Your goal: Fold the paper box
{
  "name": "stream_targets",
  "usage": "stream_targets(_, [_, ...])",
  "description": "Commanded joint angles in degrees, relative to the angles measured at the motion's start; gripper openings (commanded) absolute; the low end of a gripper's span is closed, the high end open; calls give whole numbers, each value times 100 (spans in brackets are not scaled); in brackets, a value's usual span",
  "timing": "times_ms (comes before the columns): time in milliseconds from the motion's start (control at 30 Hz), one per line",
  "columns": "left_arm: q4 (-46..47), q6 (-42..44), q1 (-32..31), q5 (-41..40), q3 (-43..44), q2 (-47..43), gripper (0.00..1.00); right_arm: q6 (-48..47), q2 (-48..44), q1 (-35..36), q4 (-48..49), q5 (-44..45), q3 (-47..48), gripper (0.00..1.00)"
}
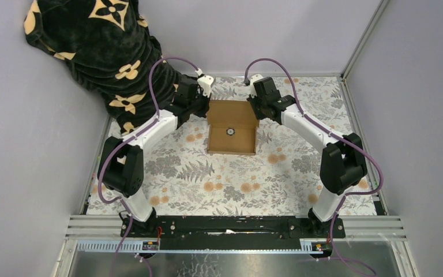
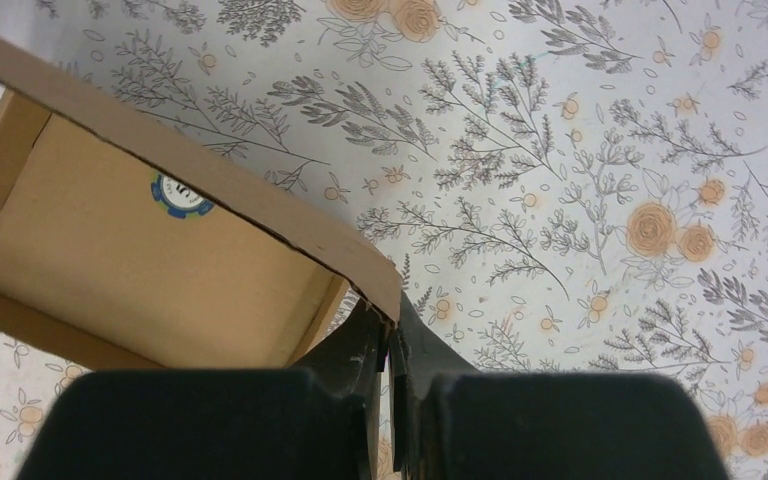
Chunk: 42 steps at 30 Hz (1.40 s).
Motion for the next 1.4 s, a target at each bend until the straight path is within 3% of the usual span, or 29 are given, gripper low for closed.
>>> stream_targets(0, [283, -252, -266, 118, -145, -351, 9, 265, -118, 190, 349, 213, 259, 0])
stream_targets(333, [370, -598, -700, -367, -233, -440, 9, 1009, -15, 366, 357, 568, 339, 0])
stream_targets(700, [480, -1002, -1301, -1451, -72, -364, 10, 2018, -102, 463, 375, 801, 262, 0])
stream_targets(1367, [445, -1888, -1747, -2631, 339, -40, 10, 2778, -411, 513, 823, 1066, -425, 0])
